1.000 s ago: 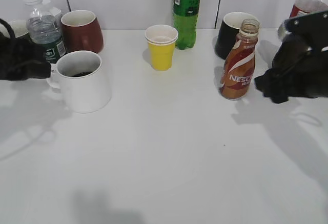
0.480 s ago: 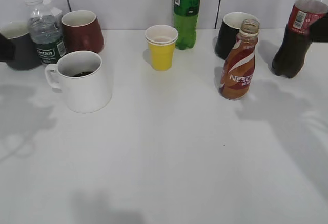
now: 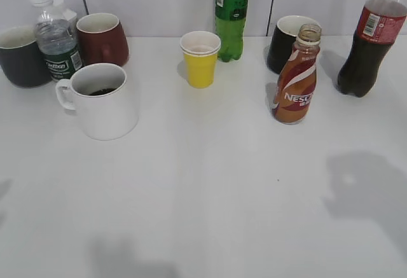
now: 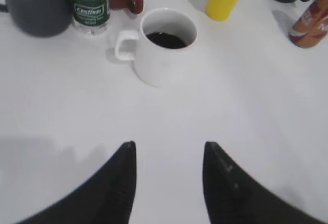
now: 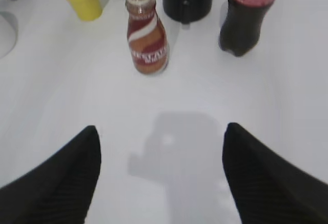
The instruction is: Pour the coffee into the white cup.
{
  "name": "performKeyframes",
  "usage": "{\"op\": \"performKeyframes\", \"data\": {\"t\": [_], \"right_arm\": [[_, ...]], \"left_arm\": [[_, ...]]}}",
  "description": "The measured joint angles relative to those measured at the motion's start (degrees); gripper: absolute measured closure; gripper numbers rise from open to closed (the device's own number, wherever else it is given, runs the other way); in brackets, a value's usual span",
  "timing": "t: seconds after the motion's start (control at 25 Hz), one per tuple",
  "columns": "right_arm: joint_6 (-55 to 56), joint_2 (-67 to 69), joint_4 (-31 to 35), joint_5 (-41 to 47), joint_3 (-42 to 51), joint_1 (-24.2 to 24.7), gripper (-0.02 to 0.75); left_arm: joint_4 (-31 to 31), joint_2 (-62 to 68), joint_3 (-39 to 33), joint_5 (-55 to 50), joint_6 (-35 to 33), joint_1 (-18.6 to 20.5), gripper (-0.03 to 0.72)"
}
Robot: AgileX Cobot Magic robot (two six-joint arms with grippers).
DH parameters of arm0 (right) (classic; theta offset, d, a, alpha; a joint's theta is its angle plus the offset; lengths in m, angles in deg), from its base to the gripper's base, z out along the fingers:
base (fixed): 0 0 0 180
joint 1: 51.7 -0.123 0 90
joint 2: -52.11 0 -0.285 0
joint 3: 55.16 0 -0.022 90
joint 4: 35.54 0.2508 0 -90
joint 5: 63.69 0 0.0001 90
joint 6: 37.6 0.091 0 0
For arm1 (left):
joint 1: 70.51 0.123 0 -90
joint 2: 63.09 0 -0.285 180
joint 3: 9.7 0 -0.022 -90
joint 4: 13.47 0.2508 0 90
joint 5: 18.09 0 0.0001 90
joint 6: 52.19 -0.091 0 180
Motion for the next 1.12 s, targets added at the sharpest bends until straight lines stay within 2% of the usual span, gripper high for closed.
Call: {"op": "performKeyframes", "data": {"t": [0.36,0.6,0.8,1.12], "right_arm": [[0.1,-23.0,-3.5,12.8,9.3,0.0,0.16],[3.5,-35.1,-8.7,16.1,12.7,0.0,0.16],[6.3,-37.8,-10.9,14.3,15.9,0.0,0.16],[6.9,-37.8,-11.3,14.0,16.1,0.0,0.16]], "left_arm": [[0.8,-22.0,-8.5,-7.2,-0.2,0.0,0.363],[2.4,-26.7,-11.1,-8.4,-0.6,0.0,0.363],[3.4,-26.8,-11.9,-9.1,-3.7,0.0,0.363],[2.8,-26.8,-12.0,-9.3,-6.0,0.0,0.38]]}}
